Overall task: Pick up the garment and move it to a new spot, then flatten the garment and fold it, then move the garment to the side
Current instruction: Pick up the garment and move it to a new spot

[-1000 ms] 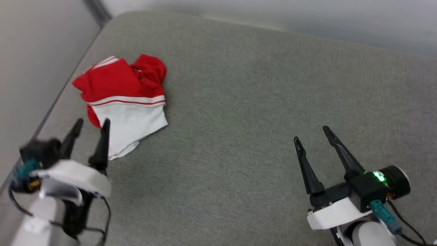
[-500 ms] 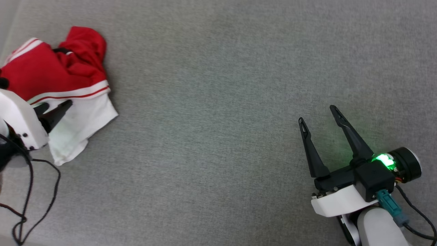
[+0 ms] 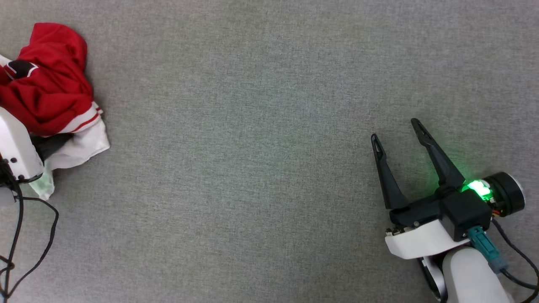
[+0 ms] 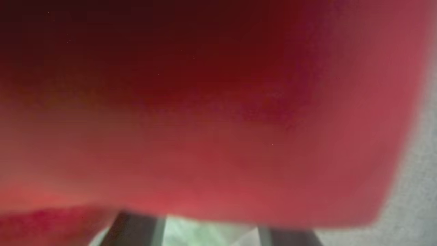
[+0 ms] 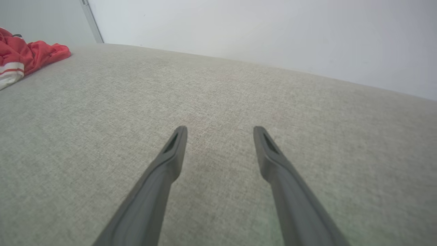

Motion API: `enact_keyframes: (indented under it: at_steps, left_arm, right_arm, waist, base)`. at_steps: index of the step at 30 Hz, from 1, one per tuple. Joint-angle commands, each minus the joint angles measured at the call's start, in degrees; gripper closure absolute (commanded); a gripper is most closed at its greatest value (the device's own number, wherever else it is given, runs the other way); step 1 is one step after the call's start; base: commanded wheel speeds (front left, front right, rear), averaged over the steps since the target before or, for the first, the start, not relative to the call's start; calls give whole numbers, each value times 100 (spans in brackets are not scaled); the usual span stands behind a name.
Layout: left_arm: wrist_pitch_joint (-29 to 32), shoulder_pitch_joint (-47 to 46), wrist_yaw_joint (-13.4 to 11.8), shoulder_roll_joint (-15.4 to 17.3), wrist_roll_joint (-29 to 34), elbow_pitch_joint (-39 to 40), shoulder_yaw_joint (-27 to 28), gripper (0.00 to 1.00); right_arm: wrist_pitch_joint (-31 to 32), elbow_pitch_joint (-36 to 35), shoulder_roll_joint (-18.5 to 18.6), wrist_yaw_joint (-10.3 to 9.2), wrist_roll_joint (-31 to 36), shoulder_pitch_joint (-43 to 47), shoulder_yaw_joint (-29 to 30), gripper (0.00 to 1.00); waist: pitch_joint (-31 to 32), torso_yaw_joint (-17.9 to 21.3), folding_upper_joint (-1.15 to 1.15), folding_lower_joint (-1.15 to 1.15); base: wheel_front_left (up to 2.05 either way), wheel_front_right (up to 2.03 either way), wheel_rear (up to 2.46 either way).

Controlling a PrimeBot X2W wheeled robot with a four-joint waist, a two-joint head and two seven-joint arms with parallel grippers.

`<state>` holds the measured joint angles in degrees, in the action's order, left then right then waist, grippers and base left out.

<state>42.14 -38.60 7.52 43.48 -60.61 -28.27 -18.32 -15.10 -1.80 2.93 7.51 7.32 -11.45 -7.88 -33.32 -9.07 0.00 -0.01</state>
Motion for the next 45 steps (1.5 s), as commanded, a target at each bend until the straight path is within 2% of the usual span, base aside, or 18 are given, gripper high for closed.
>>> enact_keyframes:
  at_steps: [1, 6, 13, 18, 22, 26, 33, 40, 43, 44, 45]
  left_arm:
    - [74, 263, -11, -370, -39, -164, -355, 100]
    - [-399, 347, 3, -269, -359, -22, -347, 100]
    - [-1256, 703, -4, 36, -795, 859, -371, 100]
    - [-1672, 1049, -4, 35, -1078, 1578, -501, 100]
    - [-1953, 1259, -4, -105, -1218, 2142, -618, 100]
    - [-2215, 1287, -56, -501, -1153, 2553, -752, 100]
    - [-2564, 1011, -513, -1551, -666, 2922, -1316, 100]
    - [-2963, 496, -888, -2628, -13, 2395, -1866, 100]
    - [-3039, 303, -916, -2829, 182, 2125, -2017, 100]
    - [-3101, 158, -888, -3041, 379, 1824, -2224, 100]
    - [-3101, 158, -888, -3041, 379, 1824, -2224, 100]
  right_arm:
    - [-10, 26, -2, -4, 41, -50, 27, 0]
    - [-11, 44, -6, -4, -51, -53, 65, 0]
    - [-11, 178, -9, -3, -306, 100, 129, 0]
    - [-11, 279, -9, -4, -426, 241, 184, 0]
    - [-11, 312, -8, -4, -517, 340, 244, 0]
    - [-11, 348, -8, -3, -564, 396, 291, 0]
    - [-11, 297, -9, -3, -630, 412, 391, 0]
    - [-11, 128, -10, -3, -686, 273, 564, 0]
    - [-11, 41, -9, -3, -696, 221, 634, 0]
    - [-11, -40, -9, -3, -714, 183, 726, 0]
    - [-11, -40, -9, -3, -714, 183, 726, 0]
  waist:
    - [44, 9, 0, 1]
    - [405, 66, 0, 1]
    - [1162, 176, 0, 1]
    - [1705, 228, 0, 1]
    - [2043, 297, 0, 1]
    - [2282, 428, 0, 1]
    - [2459, 866, 0, 1]
    - [2268, 1473, 0, 1]
    - [2187, 1640, 0, 1]
    - [2116, 1781, 0, 1]
    - [2116, 1781, 0, 1]
  base:
    - [0, 0, 0]
    - [0, 0, 0]
    - [0, 0, 0]
    - [0, 0, 0]
    - [0, 0, 0]
    - [0, 0, 0]
    - [0, 0, 0]
    - [0, 0, 0]
    - [0, 0, 0]
    - [0, 0, 0]
    - [0, 0, 0]
